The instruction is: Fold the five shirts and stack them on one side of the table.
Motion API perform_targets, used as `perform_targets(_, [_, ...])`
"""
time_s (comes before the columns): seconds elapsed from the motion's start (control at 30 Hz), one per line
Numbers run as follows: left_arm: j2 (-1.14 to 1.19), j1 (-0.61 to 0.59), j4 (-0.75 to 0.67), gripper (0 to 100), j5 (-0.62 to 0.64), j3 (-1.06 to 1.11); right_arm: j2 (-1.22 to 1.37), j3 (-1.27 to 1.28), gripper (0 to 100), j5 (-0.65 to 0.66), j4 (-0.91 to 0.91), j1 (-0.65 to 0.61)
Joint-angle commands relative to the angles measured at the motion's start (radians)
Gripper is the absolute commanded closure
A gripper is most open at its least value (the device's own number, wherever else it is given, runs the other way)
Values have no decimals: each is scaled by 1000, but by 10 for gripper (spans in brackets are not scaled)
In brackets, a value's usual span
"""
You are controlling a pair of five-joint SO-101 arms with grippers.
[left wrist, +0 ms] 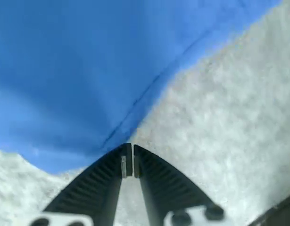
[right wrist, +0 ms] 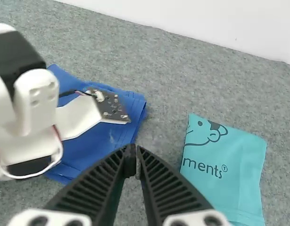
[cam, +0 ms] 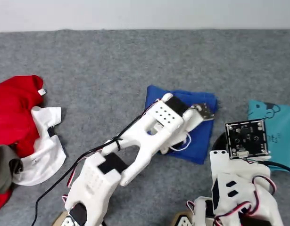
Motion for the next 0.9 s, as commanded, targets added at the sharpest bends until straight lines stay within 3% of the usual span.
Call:
perform_targets(0.0, [-83, -15, -34, 987, -14, 33, -2, -54, 990, 6, -7, 12])
perform_targets(0.33, [-164, -170, -8, 987, -6, -157, 4, -54, 990, 8, -7, 12])
perform_targets(0.7, [147, -153, 8, 987, -6, -130, 7, -41, 990, 8, -7, 12])
perform_targets(0.87, [60, -201, 18, 987, 35, -225, 10, 63, 990, 5, -54, 5])
